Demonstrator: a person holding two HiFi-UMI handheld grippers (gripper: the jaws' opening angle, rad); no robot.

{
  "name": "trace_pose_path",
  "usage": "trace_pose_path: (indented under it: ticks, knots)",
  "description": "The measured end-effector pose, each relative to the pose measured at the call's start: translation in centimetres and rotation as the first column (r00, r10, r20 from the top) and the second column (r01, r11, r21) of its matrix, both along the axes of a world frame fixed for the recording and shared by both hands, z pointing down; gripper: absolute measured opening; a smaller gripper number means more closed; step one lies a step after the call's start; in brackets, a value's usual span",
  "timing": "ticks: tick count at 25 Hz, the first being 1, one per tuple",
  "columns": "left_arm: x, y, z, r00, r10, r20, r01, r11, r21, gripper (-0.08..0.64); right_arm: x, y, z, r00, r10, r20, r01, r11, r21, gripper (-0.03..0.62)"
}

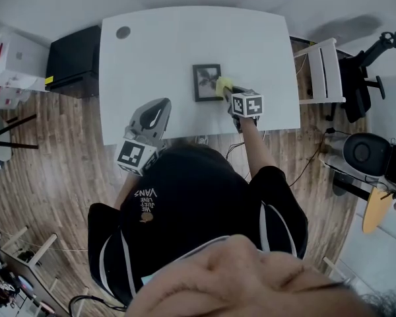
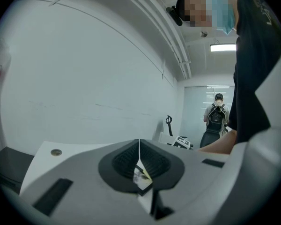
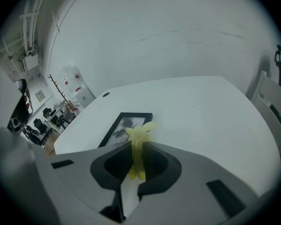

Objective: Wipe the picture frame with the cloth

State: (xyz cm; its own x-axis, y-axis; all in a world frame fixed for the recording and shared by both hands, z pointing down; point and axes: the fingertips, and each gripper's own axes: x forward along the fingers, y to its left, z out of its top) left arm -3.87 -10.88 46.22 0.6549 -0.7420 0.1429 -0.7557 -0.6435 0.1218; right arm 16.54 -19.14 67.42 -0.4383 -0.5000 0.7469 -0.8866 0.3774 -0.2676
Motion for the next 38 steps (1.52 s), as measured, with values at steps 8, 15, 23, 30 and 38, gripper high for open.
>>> trace_pose_path:
  ticks: [8, 15, 23, 30, 38]
  knots:
    - [-1.2, 0.7, 0.0, 1.000, -0.010, 0.007, 0.010, 1.000, -0.001, 0.017, -4.3, 0.4, -1.6, 0.996, -0.056, 0.067, 0.054, 0.998, 0.028, 0.044]
    - [-1.9, 1.7, 0.1, 1.000, -0.025, 0.004, 0.025, 1.000, 0.001, 0.017, -8.0, 2.1, -1.7, 0.986, -0.102, 0.131, 0.101, 0.995, 0.020, 0.044]
    - [-1.9, 2.1, 0.3, 1.000, -0.027, 0.000, 0.027, 1.000, -0.001, 0.017, -10.4, 3.5, -0.8, 0.978, -0.160, 0.136, 0.162, 0.987, -0.004, 0.044]
    - [-1.0, 2.1, 0.6, 1.000, -0.021, 0.003, 0.021, 1.000, -0.009, 0.017, -9.4, 3.7, 1.0, 0.981, -0.168, 0.096, 0.173, 0.984, -0.041, 0.044]
    - [0.1, 1.6, 0.7, 1.000, -0.012, 0.004, 0.012, 1.000, -0.013, 0.017, -6.1, 3.4, 1.5, 0.988, -0.143, 0.057, 0.146, 0.988, -0.049, 0.044]
